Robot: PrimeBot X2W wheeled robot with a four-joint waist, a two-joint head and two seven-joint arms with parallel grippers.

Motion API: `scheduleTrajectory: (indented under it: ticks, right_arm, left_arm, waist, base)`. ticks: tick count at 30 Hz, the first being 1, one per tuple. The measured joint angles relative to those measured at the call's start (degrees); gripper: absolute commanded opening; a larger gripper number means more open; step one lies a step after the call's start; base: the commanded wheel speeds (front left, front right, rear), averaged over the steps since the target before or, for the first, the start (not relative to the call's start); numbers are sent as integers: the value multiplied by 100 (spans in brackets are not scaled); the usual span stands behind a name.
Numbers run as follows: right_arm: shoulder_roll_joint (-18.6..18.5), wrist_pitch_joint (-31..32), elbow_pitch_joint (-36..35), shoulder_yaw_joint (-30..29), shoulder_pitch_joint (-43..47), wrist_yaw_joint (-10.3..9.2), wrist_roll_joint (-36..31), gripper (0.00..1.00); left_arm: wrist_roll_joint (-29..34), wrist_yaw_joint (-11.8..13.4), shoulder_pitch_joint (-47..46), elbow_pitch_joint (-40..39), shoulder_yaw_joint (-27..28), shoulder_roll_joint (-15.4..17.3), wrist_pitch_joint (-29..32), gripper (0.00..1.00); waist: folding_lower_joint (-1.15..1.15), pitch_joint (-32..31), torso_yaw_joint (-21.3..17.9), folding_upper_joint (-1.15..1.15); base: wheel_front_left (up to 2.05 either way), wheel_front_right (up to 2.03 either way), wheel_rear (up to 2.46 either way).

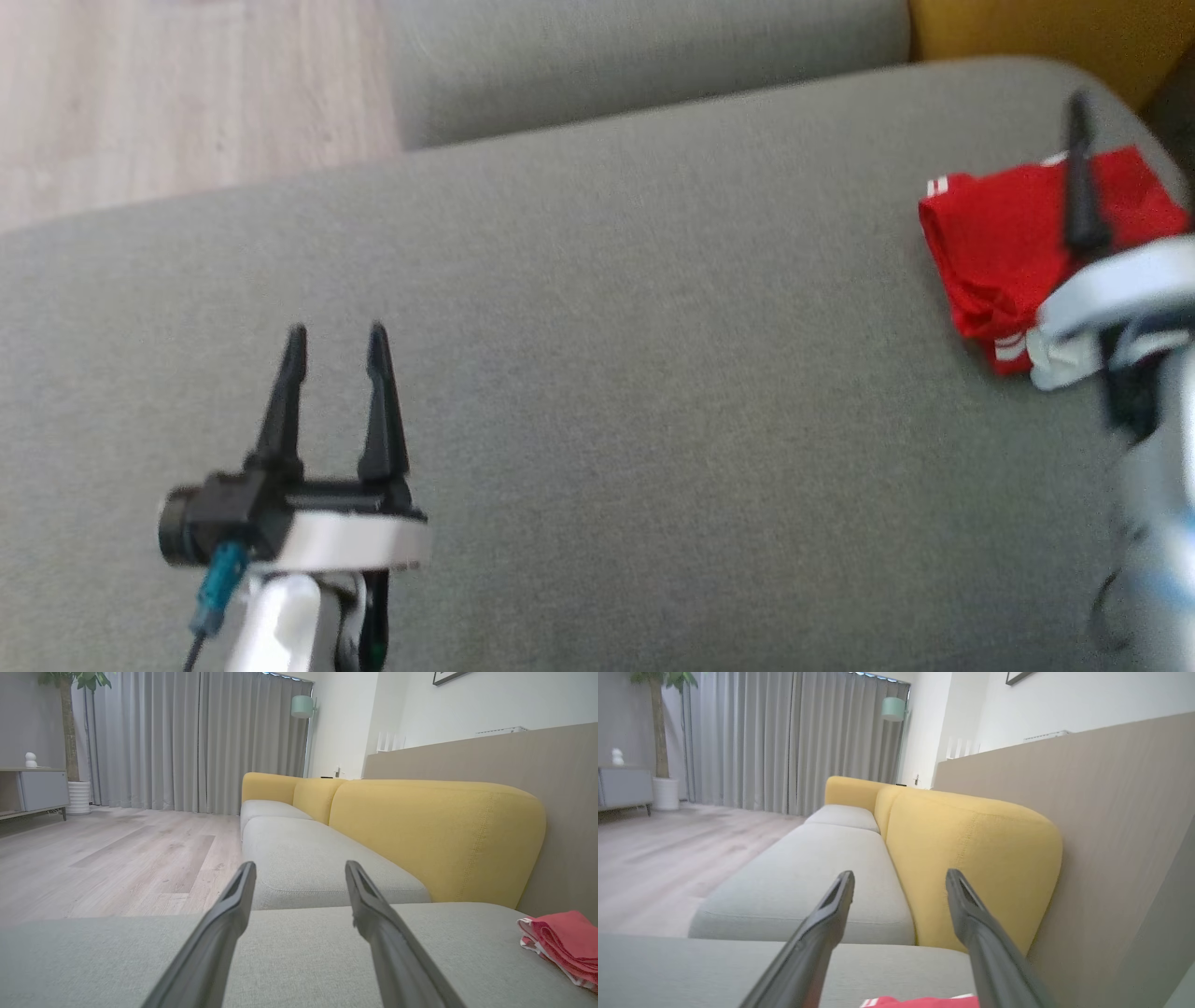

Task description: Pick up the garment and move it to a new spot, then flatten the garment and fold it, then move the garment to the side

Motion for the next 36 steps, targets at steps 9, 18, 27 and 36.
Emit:
scheduleTrajectory:
  ticks: [9, 18, 27, 36]
  right_arm:
    - [1131, -218, -773, -97, 1622, 0, 493, 100]
    - [1174, -809, -386, 18, 2376, 0, 1042, 100]
    - [1182, -917, -260, 202, 2512, 0, 978, 100]
    - [1182, -918, -310, 319, 2518, -1, 948, 100]
  left_arm:
    - [-357, -163, 502, 42, -37, 9, 0, 100]
    - [-559, -219, 871, 12, -213, 12, 0, 100]
    - [-505, -52, 920, 62, -203, 13, 0, 100]
    - [-485, 46, 916, 212, -125, 12, 0, 100]
  waist:
    - [1, -381, 305, 0]
    - [2, -424, 476, 0]
    - [2, -424, 439, 0]
    - [2, -435, 428, 0]
  base:
    - [0, 0, 0]
    - [0, 0, 0]
    - [0, 0, 0]
    - [0, 0, 0]
